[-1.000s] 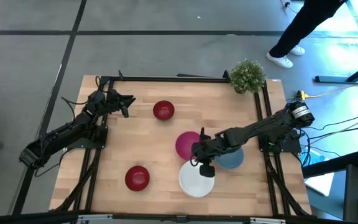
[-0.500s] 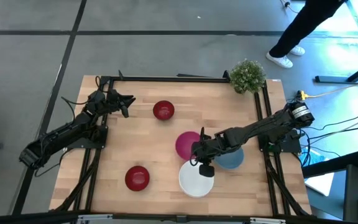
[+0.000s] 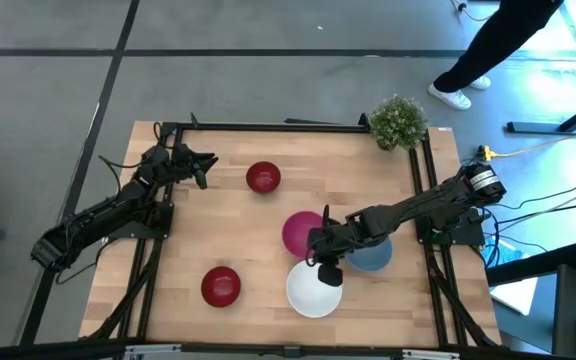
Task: Nest bowls inside each other
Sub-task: Stack the top white bowl on the bottom white bowl, then stack the pink bowl on the white bowl
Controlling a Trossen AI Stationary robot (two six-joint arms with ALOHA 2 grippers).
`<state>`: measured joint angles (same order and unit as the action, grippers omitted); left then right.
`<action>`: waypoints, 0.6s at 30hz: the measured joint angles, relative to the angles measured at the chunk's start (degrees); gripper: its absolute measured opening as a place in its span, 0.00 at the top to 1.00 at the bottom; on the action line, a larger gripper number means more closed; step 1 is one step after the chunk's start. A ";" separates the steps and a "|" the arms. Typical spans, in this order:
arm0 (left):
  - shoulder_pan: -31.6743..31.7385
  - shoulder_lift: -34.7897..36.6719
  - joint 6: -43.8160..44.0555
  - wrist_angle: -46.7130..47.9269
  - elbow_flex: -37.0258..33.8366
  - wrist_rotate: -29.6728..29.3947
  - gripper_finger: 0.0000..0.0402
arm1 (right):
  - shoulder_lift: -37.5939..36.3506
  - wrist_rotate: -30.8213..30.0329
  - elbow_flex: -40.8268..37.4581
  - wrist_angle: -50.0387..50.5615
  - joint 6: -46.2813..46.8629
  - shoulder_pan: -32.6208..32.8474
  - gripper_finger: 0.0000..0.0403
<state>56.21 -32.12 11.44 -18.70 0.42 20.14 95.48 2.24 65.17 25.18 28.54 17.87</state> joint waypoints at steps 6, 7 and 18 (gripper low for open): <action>0.02 -0.02 0.00 -0.25 0.01 -0.05 0.75 | 0.00 -1.07 0.00 -2.49 2.90 0.00 0.86; 0.00 0.00 0.00 -0.39 -0.02 -0.09 0.75 | 0.00 -1.12 0.00 -2.61 3.32 0.00 0.86; 0.02 -0.02 0.00 0.21 -0.01 -0.13 0.75 | 0.00 -4.14 0.00 -2.76 5.55 -0.42 0.86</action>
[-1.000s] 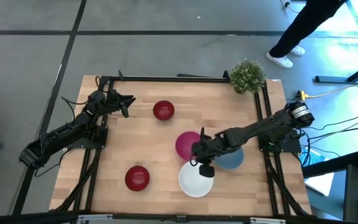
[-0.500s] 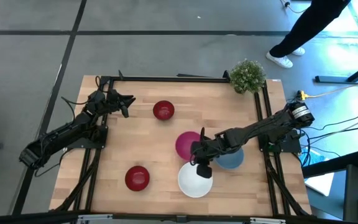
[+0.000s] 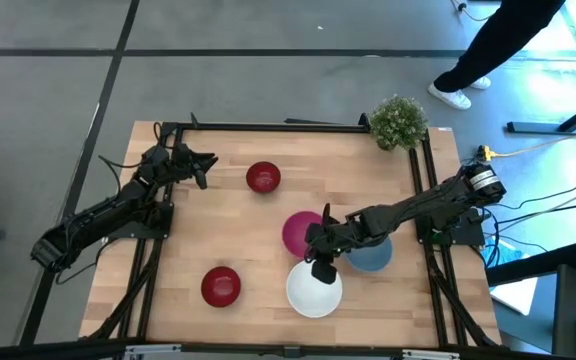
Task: Nest bowls inside each other
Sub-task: Stack the pink bowl on the white bowl
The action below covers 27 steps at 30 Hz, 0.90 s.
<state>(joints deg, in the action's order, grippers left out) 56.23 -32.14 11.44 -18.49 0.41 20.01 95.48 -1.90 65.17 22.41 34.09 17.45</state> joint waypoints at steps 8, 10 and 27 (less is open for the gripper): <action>-0.02 -0.09 -0.02 0.08 0.00 0.26 0.75 | 0.00 -0.78 0.01 -0.46 -0.48 -0.10 0.86; 0.00 -0.09 0.00 0.08 0.02 0.33 0.75 | 0.00 -0.78 0.01 -0.51 -0.67 -0.10 0.86; -0.01 -0.09 -0.48 0.06 0.00 0.42 0.75 | 0.04 -0.75 0.01 -2.44 -3.15 -0.10 0.86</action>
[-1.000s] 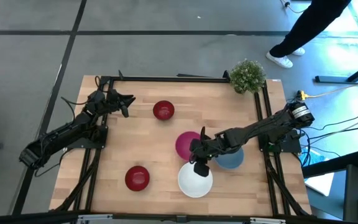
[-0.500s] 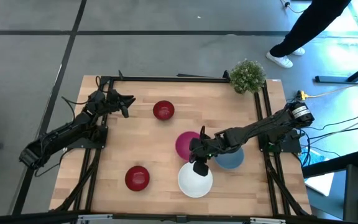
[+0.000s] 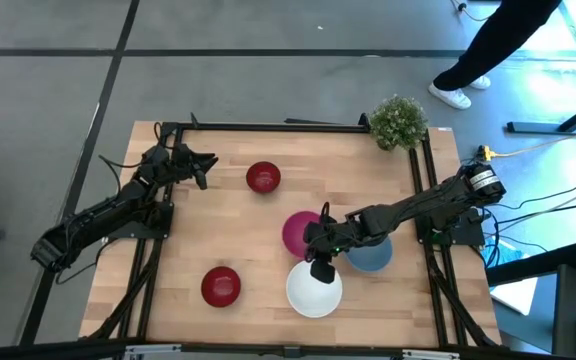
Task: Nest bowls inside each other
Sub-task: Stack the pink bowl on the white bowl
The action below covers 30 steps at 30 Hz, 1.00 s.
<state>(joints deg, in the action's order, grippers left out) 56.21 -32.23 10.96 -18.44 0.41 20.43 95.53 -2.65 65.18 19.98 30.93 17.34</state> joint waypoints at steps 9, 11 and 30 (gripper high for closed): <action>0.01 0.00 -0.02 0.88 -0.01 0.00 0.75 | 0.00 -0.27 0.01 1.63 -0.10 0.00 0.86; 0.01 0.00 -0.40 2.33 0.00 0.00 0.75 | 0.00 -0.29 0.01 1.73 -0.12 0.00 0.86; 0.01 -0.02 -2.16 5.46 -0.01 0.00 0.75 | 0.00 -0.31 0.05 1.12 -1.15 -1.33 0.86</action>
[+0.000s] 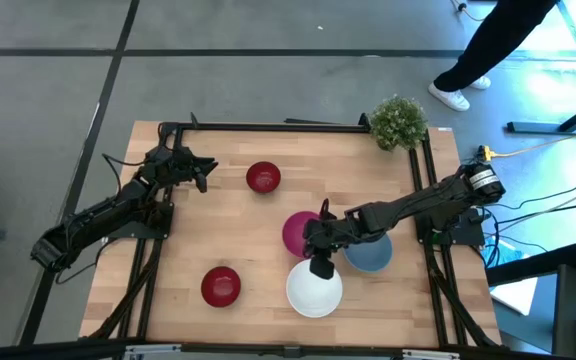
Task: Nest bowls inside each other
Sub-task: Stack the pink bowl on the white bowl
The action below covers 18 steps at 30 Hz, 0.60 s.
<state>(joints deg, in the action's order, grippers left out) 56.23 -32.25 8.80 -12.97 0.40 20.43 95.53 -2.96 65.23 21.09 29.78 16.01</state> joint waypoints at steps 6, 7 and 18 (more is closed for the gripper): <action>-0.02 0.00 0.00 0.02 0.02 0.00 0.75 | 0.00 0.00 0.02 -0.27 0.02 0.00 0.86; -0.02 0.00 0.00 0.00 0.00 0.00 0.75 | 0.00 0.00 0.02 -0.34 0.04 0.00 0.86; -0.01 0.00 0.00 0.02 0.02 -0.01 0.75 | 0.00 0.02 0.02 -0.41 0.19 0.00 0.86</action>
<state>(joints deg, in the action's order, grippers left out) 56.22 -32.25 8.80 -12.95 0.42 20.41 95.53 -2.94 65.25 20.68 29.97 16.01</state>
